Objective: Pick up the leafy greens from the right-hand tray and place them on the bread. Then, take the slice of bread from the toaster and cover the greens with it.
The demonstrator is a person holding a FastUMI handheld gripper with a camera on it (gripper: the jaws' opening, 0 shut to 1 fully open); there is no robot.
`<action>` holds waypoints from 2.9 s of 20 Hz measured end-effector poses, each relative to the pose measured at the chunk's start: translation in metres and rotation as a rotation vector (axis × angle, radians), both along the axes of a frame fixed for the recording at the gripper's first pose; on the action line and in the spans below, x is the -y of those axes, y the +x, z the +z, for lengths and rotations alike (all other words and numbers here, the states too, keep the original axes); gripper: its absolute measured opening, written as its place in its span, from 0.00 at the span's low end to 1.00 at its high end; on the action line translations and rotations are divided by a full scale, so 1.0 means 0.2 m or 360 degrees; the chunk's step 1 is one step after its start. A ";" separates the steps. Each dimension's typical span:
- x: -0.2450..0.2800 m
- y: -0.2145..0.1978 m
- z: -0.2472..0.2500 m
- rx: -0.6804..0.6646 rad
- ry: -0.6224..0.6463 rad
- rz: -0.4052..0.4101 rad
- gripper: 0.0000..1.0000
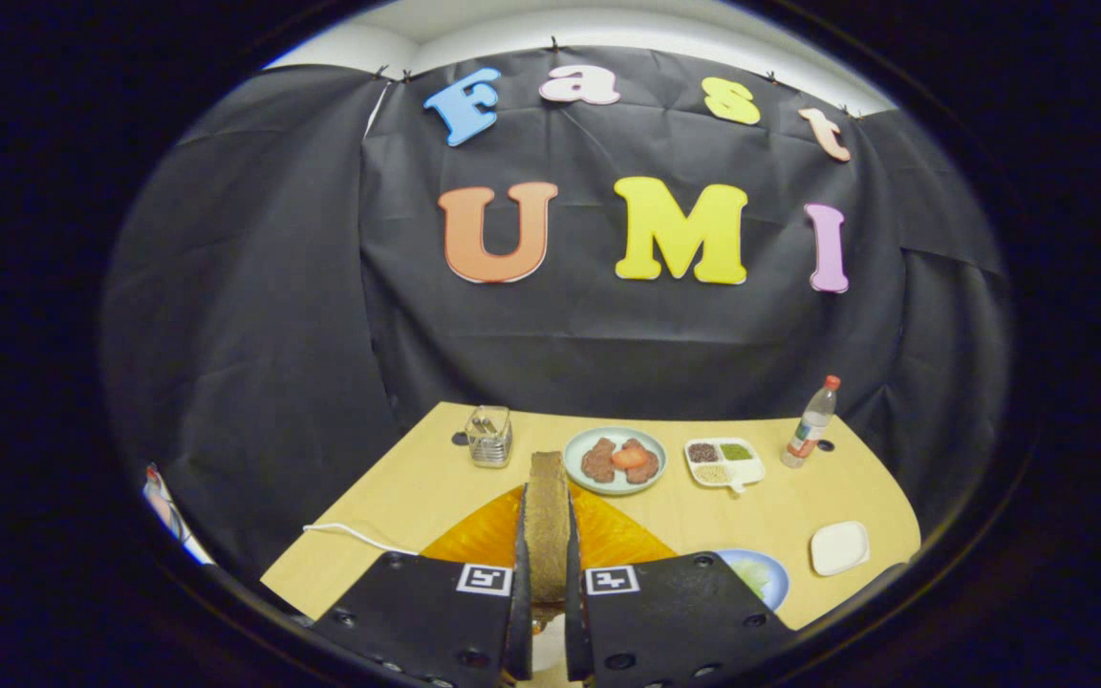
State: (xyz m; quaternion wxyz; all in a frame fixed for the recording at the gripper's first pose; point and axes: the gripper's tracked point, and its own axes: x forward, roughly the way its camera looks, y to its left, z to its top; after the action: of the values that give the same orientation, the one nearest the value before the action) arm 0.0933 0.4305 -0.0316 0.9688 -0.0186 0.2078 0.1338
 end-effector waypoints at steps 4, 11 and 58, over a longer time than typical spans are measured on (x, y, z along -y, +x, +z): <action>0.15 0.00 0.17 0.0088 0.0044 -0.0074 0.13; 0.44 0.06 -0.12 -0.0012 0.0019 -0.0192 0.13; 1.34 0.08 -1.13 -0.0187 -0.0255 -0.0418 0.63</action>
State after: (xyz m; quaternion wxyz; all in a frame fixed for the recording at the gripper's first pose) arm 0.1088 0.1626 -0.2577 0.9596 -0.0606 0.2747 -0.0101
